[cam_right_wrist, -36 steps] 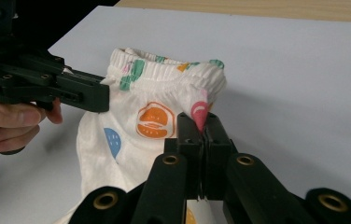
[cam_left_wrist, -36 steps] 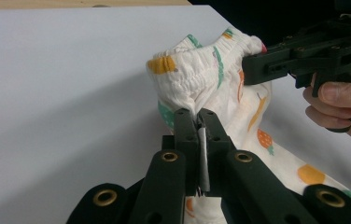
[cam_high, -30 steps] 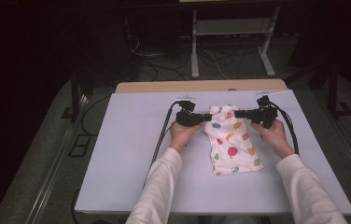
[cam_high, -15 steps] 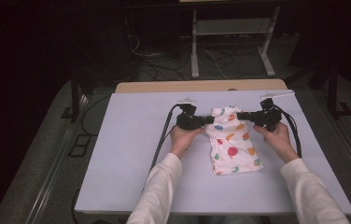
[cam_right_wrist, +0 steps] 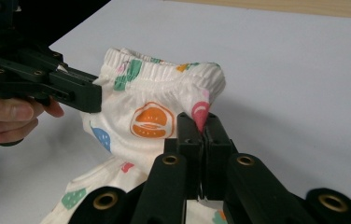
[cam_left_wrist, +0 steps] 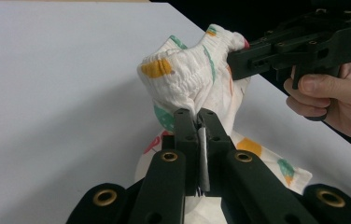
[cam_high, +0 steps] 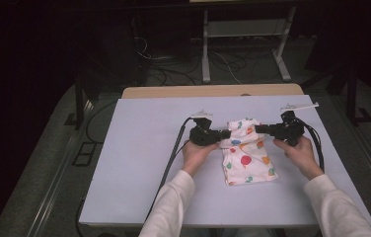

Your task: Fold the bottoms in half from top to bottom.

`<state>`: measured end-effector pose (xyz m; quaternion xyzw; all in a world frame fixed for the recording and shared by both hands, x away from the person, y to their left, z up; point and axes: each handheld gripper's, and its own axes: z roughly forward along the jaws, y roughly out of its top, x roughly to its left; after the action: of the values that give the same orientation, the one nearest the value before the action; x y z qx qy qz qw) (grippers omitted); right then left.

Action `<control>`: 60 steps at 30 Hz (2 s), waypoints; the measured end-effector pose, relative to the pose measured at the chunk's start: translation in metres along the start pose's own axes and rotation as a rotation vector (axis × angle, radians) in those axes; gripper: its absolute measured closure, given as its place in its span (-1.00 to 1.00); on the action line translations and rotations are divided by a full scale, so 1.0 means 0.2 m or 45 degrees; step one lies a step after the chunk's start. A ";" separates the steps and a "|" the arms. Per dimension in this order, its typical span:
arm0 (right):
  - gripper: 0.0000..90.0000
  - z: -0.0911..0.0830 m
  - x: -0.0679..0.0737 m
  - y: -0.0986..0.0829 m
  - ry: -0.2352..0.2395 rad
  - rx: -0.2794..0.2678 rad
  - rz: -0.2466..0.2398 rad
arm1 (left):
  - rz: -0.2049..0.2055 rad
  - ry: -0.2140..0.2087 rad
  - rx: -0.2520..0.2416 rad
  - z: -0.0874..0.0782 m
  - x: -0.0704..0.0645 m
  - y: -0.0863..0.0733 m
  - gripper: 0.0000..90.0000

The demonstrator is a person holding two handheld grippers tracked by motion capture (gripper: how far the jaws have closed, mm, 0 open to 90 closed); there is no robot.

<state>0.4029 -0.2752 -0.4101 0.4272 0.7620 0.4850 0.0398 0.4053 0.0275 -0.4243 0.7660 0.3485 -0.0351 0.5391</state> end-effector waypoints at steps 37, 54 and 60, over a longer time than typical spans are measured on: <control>0.93 -0.10 0.12 -0.22 0.002 0.072 -0.007 | 0.160 -0.037 0.099 0.00 -0.17 -0.17 0.94; 0.92 -0.11 0.12 -0.29 -0.005 0.125 0.005 | 0.204 -0.048 0.135 0.03 -0.20 -0.23 0.94; 0.40 -0.12 0.14 -0.29 -0.008 0.149 0.040 | 0.223 -0.055 0.140 0.04 -0.21 -0.24 0.93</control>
<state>0.3391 -0.2824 -0.4321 0.4422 0.7822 0.4387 0.0095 0.3482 0.0093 -0.4485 0.8211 0.2660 -0.0233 0.5046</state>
